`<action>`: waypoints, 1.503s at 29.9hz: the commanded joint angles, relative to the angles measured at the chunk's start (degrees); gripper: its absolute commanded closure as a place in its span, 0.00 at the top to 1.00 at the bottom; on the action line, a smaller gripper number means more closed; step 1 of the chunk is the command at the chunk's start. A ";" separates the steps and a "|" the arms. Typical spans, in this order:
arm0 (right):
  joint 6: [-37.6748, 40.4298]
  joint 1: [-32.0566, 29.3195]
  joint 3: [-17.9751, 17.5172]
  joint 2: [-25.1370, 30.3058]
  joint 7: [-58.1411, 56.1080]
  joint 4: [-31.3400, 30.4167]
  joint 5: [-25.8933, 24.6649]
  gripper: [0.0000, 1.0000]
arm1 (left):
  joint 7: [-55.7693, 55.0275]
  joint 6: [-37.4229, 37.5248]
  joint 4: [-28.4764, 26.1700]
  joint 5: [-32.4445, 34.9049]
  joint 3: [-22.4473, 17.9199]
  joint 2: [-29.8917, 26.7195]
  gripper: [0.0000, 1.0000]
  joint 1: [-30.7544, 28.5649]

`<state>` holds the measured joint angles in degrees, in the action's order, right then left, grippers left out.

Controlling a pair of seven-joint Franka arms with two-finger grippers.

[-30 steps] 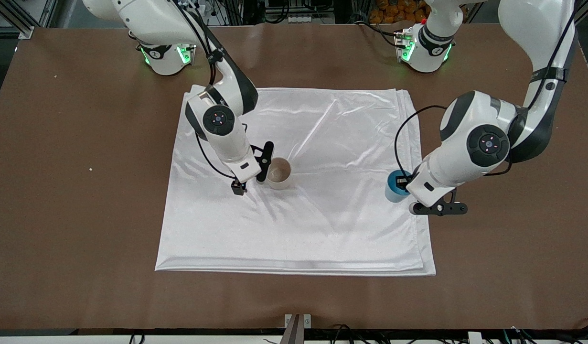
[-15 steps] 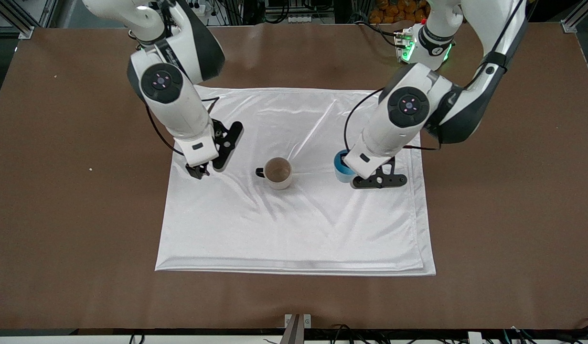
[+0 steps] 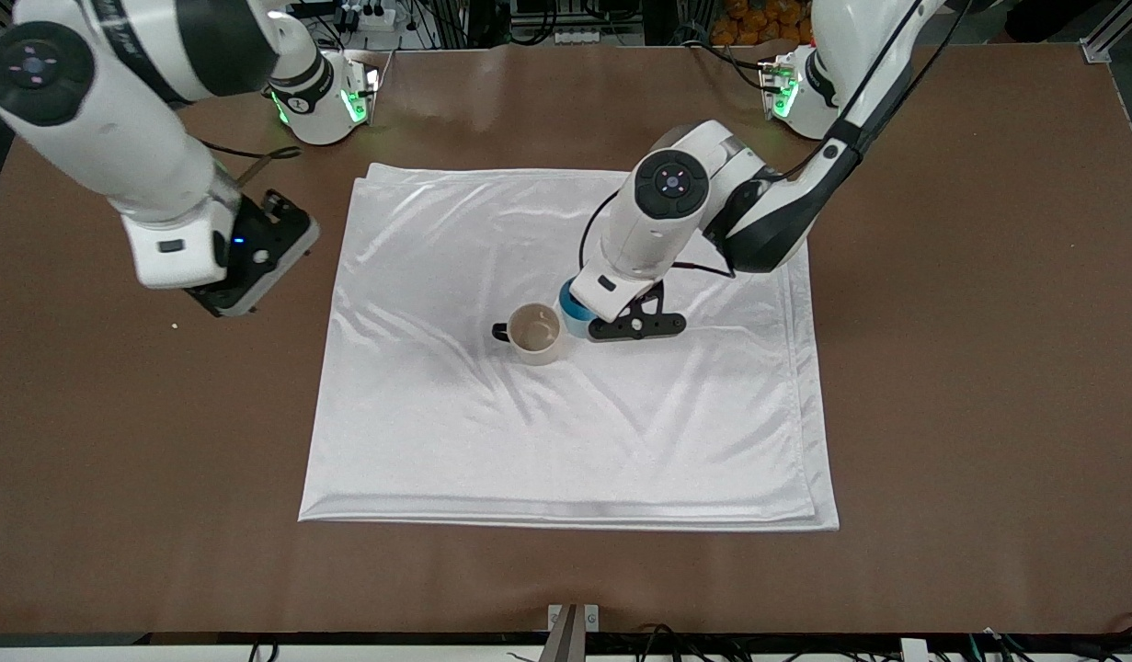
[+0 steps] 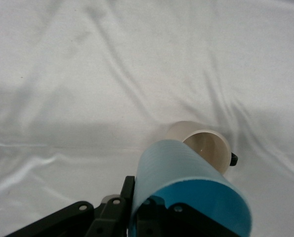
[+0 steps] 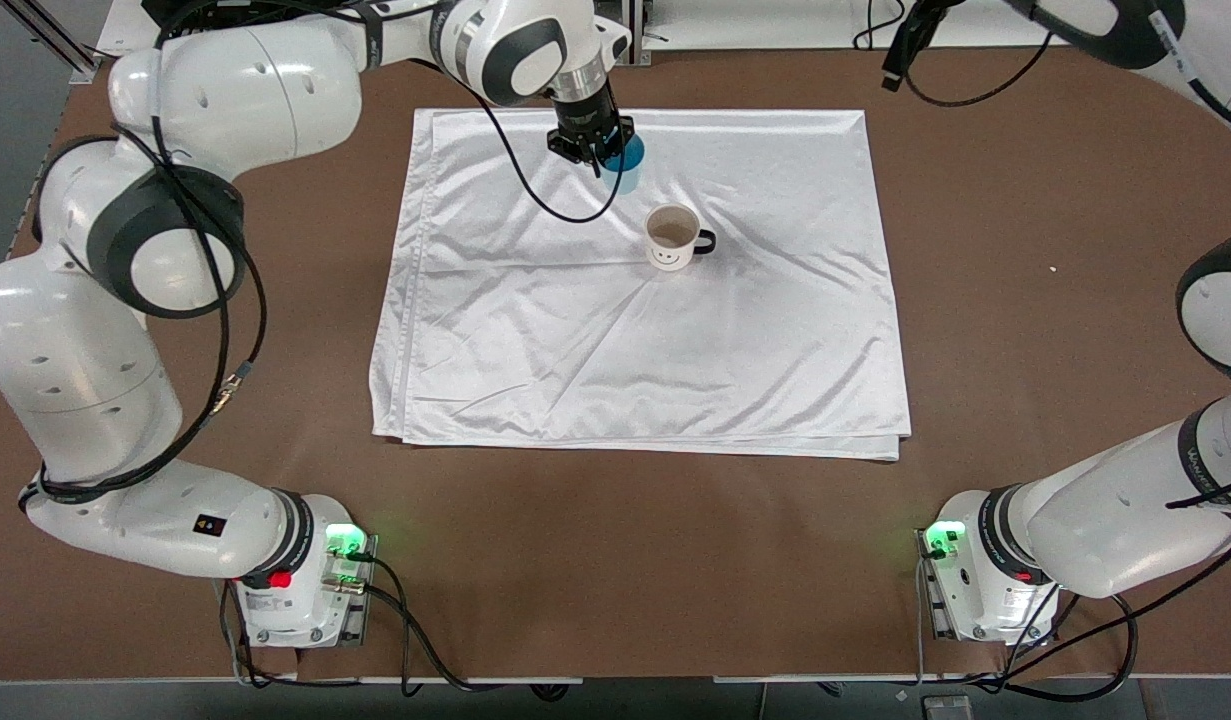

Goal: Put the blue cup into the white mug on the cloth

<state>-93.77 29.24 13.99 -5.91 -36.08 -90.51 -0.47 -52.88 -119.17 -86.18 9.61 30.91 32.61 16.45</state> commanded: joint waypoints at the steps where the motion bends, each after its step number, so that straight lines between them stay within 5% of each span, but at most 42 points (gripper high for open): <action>1: 6.22 0.03 4.89 0.11 1.28 4.55 -0.67 1.00 | -2.93 -1.23 4.44 0.59 -5.94 4.21 0.00 8.14; 7: 8.34 0.03 9.38 0.11 1.45 5.61 -0.67 1.00 | -4.77 -2.99 5.40 0.24 -13.68 4.92 0.00 15.97; 20: 9.31 -1.12 18.79 -0.07 6.89 9.65 4.43 1.00 | -7.32 -4.75 8.31 0.15 -13.95 8.43 0.00 17.91; 40: 10.45 -0.50 18.35 0.02 38.01 10.71 3.73 1.00 | -10.31 -7.83 8.05 0.32 -15.53 10.63 0.01 20.90; 43: 10.45 -0.50 18.35 0.02 40.38 10.71 3.73 1.00 | -10.22 -7.83 7.96 0.24 -15.53 10.63 0.45 20.55; 45: 10.45 -0.50 18.35 -0.07 41.96 10.71 3.73 1.00 | -10.22 -7.83 7.96 0.24 -15.62 10.63 0.88 20.46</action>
<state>-84.46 28.78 32.35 -5.64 1.11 -81.20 3.11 -61.95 -127.02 -79.38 9.61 15.70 42.79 36.84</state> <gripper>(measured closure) 0.000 0.894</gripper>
